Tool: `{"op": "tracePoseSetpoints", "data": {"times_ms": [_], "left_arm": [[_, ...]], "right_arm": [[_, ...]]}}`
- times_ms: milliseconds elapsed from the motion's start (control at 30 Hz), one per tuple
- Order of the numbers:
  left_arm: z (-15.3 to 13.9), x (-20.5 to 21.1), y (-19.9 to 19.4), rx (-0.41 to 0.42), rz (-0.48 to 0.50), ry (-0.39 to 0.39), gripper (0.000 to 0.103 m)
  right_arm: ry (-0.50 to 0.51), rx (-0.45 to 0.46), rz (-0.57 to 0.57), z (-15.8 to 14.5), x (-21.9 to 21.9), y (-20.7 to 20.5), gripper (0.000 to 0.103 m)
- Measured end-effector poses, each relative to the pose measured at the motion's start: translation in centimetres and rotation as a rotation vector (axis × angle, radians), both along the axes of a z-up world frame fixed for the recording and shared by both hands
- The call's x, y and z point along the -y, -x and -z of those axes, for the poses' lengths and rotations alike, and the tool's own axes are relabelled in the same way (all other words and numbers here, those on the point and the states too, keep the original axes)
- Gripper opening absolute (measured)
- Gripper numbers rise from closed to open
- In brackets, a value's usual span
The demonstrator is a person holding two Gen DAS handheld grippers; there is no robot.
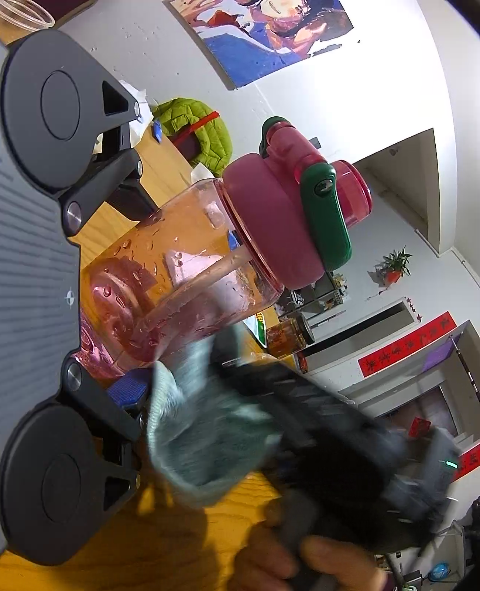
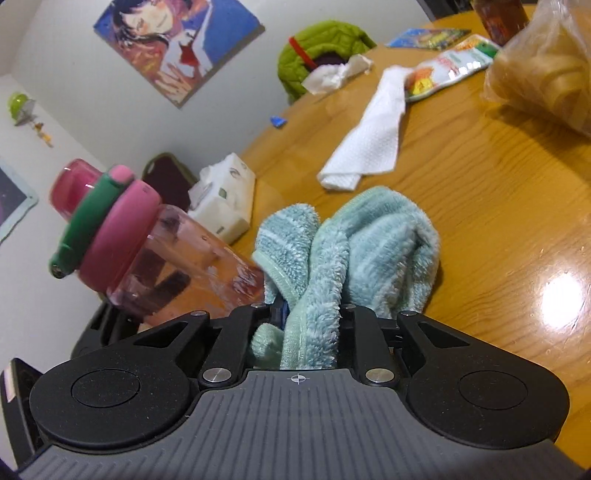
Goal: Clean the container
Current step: 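Hold the bottle with the left tool while the right tool wipes its side and lid, then hold the pink bottle with the left tool while the right tool wipes its lower body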
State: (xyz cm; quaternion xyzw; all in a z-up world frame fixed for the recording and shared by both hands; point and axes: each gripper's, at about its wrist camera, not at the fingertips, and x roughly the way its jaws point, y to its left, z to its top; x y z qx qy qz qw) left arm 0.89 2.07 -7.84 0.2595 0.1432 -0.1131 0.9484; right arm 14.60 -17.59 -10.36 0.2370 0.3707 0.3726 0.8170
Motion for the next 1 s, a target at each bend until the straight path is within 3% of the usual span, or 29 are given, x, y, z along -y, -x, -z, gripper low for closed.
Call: {"op": "tracePoseSetpoints", "data": {"times_ms": [167,267,367,467,567,700,867,1000], "left_arm": [[-0.2,-0.2,-0.3,0.000,0.007,-0.004,0.085],[-0.3,-0.3,-0.5,0.002,0.005,-0.012,0.085],[-0.5,-0.5,-0.8,0.001,0.005,-0.009,0.085],[-0.6,-0.5,-0.7,-0.004,-0.008,-0.009,0.090],[-1.0,-0.7,0.0,-0.051,-0.050,0.015,0.092],[-2.1,-0.6,1.3,-0.067,-0.100,0.027,0.092],[-1.9,0.4,2.0,-0.061,-0.011,0.002,0.088],[-1.5,0.0,0.8,-0.036,-0.020,-0.018,0.087]], "right_arm": [[-0.310,0.111,-0.037,-2.1,3.0,1.1,0.021],[-0.238,0.092,-0.042,-1.9,2.3,0.9,0.022],[-0.056,-0.001,-0.022,-0.3,0.7,-0.1,0.022],[0.047,-0.011,-0.008,0.6,-0.4,-0.3,0.021],[0.019,0.011,0.012,0.4,-0.2,-0.3,0.022],[-0.100,0.061,0.078,-0.1,1.0,-0.3,0.023],[-0.199,0.057,0.072,-0.2,1.4,-0.6,0.023],[-0.132,0.069,0.023,-0.6,0.5,-0.2,0.022]]}}
